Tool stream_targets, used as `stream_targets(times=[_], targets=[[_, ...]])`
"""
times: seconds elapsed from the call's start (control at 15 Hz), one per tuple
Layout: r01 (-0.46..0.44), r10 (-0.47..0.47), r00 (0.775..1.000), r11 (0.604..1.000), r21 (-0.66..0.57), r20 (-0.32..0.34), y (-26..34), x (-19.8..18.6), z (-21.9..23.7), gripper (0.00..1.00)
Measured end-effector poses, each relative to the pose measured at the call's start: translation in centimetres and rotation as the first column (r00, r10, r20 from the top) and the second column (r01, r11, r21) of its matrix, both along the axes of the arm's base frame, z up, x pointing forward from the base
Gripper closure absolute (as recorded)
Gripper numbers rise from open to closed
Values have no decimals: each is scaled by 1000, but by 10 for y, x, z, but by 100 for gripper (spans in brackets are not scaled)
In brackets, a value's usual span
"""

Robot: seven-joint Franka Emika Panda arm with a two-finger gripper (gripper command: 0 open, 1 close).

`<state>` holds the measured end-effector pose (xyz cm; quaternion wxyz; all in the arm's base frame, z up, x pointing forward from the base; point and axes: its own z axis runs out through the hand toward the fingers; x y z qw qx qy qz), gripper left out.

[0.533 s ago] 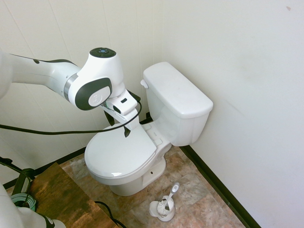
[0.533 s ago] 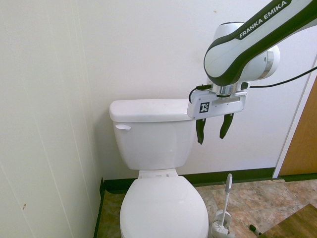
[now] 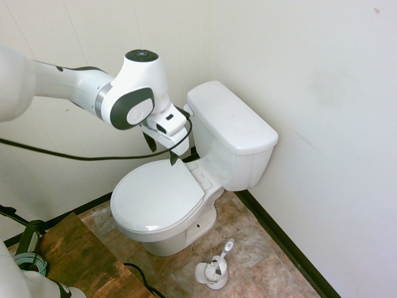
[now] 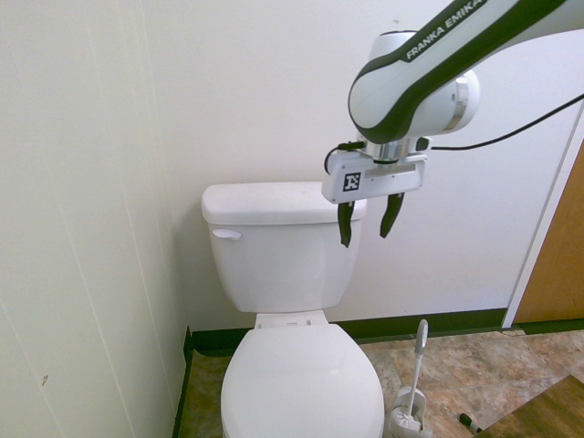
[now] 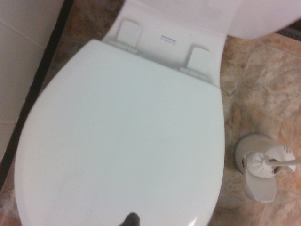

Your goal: Flush the toilet

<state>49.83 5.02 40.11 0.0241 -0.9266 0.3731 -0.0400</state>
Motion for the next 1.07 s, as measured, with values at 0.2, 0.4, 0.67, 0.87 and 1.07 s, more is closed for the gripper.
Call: stream_targets(times=[0.2, 0.4, 0.67, 0.87, 1.07], targets=[[-64, 64, 998, 998, -3, 12, 35, 52, 9, 0], [-109, 109, 994, 994, 8, 27, 68, 97, 16, 0], [-149, 148, 988, 989, 13, 41, 103, 150, 9, 0], [-151, 152, 988, 988, -11, 40, 113, 180, 0, 100], [-184, 184, 982, 983, -1, 33, 139, 193, -16, 100]])
